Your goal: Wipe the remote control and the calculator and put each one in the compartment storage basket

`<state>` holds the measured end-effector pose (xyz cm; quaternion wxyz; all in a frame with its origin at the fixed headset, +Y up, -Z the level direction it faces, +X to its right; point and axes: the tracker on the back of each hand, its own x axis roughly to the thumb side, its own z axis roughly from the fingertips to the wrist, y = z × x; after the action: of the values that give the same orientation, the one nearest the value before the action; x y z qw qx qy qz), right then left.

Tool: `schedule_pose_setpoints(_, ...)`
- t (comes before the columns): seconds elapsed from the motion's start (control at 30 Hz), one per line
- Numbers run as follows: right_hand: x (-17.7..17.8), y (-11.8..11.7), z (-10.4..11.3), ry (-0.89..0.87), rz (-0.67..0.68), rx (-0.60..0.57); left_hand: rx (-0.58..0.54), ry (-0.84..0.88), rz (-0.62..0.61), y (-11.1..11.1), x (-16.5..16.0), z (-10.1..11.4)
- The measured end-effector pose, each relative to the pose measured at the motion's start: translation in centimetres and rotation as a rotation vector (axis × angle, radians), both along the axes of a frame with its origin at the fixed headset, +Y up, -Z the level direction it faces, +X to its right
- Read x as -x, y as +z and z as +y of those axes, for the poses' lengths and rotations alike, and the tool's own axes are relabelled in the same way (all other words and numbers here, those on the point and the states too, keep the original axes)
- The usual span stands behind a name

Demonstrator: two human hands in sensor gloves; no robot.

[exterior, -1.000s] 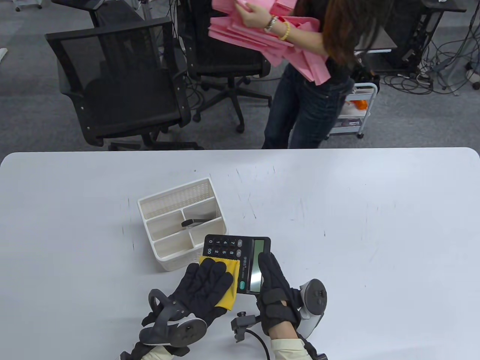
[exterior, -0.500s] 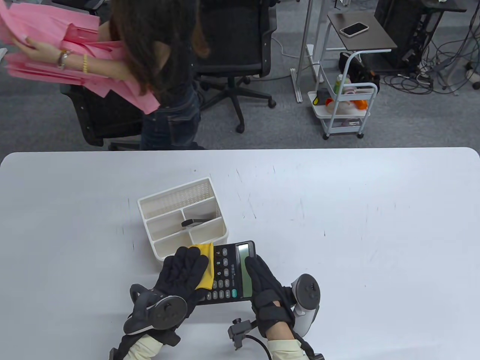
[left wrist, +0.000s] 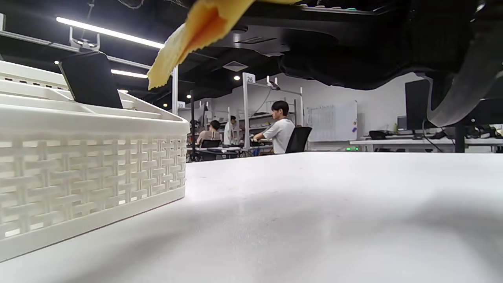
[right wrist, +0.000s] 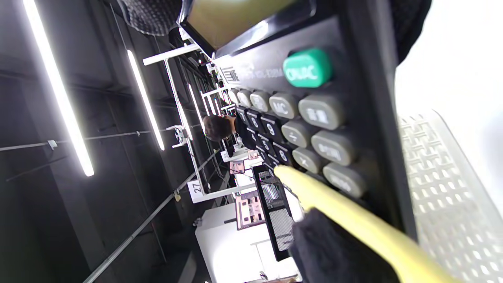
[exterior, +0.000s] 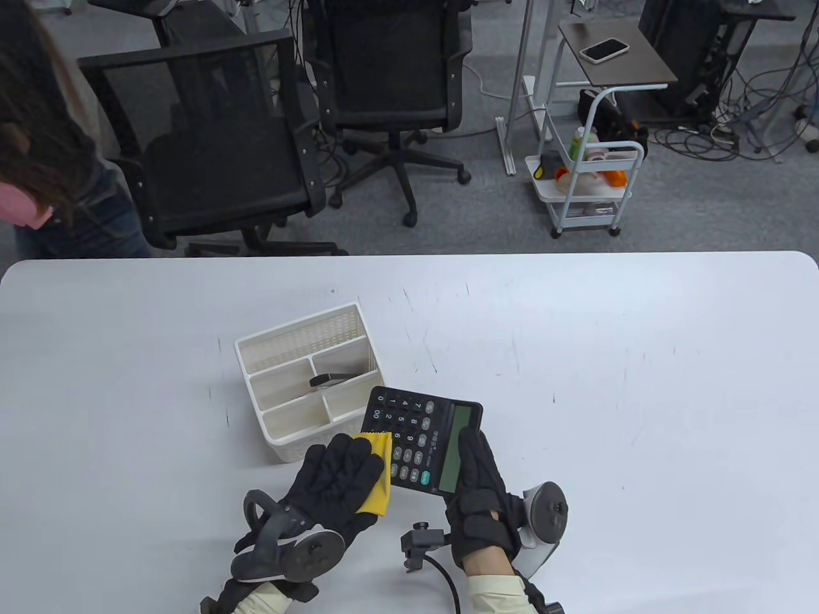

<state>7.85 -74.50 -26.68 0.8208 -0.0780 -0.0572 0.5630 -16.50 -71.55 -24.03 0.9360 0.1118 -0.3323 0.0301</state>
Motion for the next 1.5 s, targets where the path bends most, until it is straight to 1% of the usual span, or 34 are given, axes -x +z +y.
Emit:
schedule_pose_setpoints(0.1, 0.7, 0.0, 0.1, 0.039, 0.034, -0.013, 0.016, 0.009, -0.026, 0.1, -0.2, -0.1)
schedule_pose_setpoints(0.23, 1.4, 0.0, 0.3, 0.070, 0.074, -0.028, -0.016, 0.006, -0.048, 0.5, -0.6, 0.1)
schedule_pose_setpoints(0.43, 2.7, 0.0, 0.4, 0.132, 0.185, -0.049, -0.031, 0.009, -0.084, 1.2, -1.4, 0.5)
schedule_pose_setpoints(0.5, 3.4, 0.0, 0.7, 0.186, 0.240, -0.074, -0.036, 0.011, -0.082, 1.3, -1.5, 0.7)
schedule_pose_setpoints(0.6, 3.7, 0.0, 0.8, 0.226, 0.250, -0.097, -0.016, 0.030, -0.058, 1.1, -1.4, 0.9)
schedule_pose_setpoints(0.7, 4.2, 0.0, 0.7, 0.259, 0.315, -0.117, -0.008, 0.066, -0.005, 0.8, -0.9, 1.2)
schedule_pose_setpoints(0.83, 5.1, 0.0, 0.8, 0.308, 0.365, -0.139, -0.011, 0.092, 0.072, 0.5, -0.3, 1.6)
schedule_pose_setpoints(1.0, 5.5, 0.0, 0.7, 0.339, 0.374, -0.147, 0.024, 0.137, 0.099, 0.5, -0.1, 1.6)
schedule_pose_setpoints(1.03, 5.4, 0.0, 0.6, 0.342, 0.373, -0.148, 0.024, 0.131, 0.096, 0.5, -0.2, 1.5)
schedule_pose_setpoints(1.1, 5.0, -0.2, 0.4, 0.341, 0.375, -0.146, 0.026, 0.090, 0.037, 0.7, -0.7, 1.2)
schedule_pose_setpoints(1.17, 4.7, -0.4, 0.3, 0.328, 0.355, -0.139, 0.018, 0.043, 0.015, 0.9, -1.2, 1.1)
schedule_pose_setpoints(1.27, 4.5, -0.5, 0.3, 0.317, 0.358, -0.142, 0.006, 0.049, 0.028, 0.8, -1.4, 1.3)
schedule_pose_setpoints(1.37, 4.6, -0.4, 0.4, 0.322, 0.369, -0.148, 0.036, 0.094, 0.078, 0.8, -1.4, 1.3)
schedule_pose_setpoints(1.43, 4.7, -0.4, 0.2, 0.305, 0.358, -0.139, 0.027, 0.054, 0.071, 1.0, -1.6, 1.2)
schedule_pose_setpoints(1.5, 4.5, -0.4, 0.0, 0.261, 0.345, -0.128, 0.015, 0.017, 0.028, 1.3, -2.1, 1.0)
